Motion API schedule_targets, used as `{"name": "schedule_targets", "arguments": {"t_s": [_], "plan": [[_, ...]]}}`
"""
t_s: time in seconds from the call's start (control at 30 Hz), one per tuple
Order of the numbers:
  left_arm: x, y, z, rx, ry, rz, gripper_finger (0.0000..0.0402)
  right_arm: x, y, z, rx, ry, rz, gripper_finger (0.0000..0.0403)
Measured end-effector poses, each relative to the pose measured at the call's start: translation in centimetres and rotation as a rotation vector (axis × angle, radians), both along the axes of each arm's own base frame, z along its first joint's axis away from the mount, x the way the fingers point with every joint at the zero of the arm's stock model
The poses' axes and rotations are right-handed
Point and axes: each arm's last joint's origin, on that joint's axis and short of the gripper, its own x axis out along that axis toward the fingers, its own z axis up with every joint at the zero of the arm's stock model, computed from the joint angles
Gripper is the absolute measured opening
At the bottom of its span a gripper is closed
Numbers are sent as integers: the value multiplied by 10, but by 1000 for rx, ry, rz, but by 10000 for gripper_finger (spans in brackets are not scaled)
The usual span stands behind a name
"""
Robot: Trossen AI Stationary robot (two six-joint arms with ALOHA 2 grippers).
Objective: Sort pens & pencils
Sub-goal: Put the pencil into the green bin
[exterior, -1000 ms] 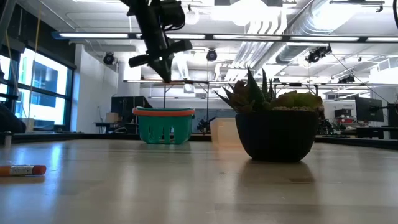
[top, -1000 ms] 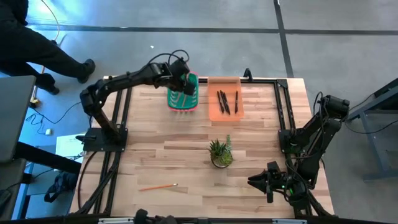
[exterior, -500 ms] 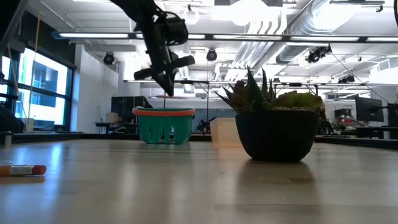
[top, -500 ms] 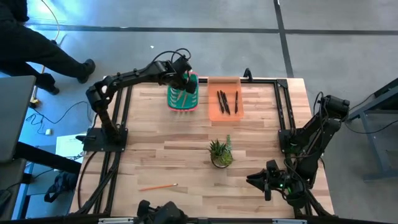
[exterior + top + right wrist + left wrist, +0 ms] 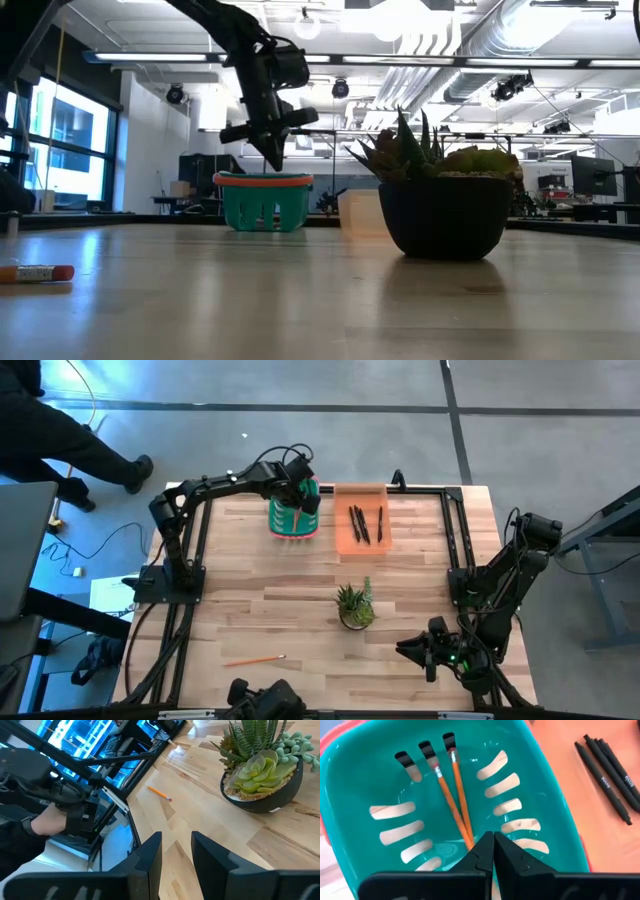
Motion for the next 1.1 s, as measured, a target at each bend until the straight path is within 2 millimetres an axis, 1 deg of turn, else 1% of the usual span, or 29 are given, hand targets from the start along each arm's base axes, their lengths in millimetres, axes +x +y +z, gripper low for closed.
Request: {"name": "schedule_targets", "arguments": {"t_s": [0.5,0.57,0.67,0.8,0.97,1.1], "plan": [[1,-2,1,-35,-26,-26,0,0,0,0,3,-1,0,96],[0,-4,4,-46,-38,-35,0,0,0,0,3,-1,0,96],[-4,-11,16,-44,-55,-68,0,0,0,0,3,-1,0,96],[-13,-25,37,-28,-45,-133,0,0,0,0,-2,-1,2,96],[-20,-53,61,1,-22,-246,0,0,0,0,-10,1,3,96],[-22,-76,76,24,-10,-317,1,0,0,0,-22,2,7,96]]}}
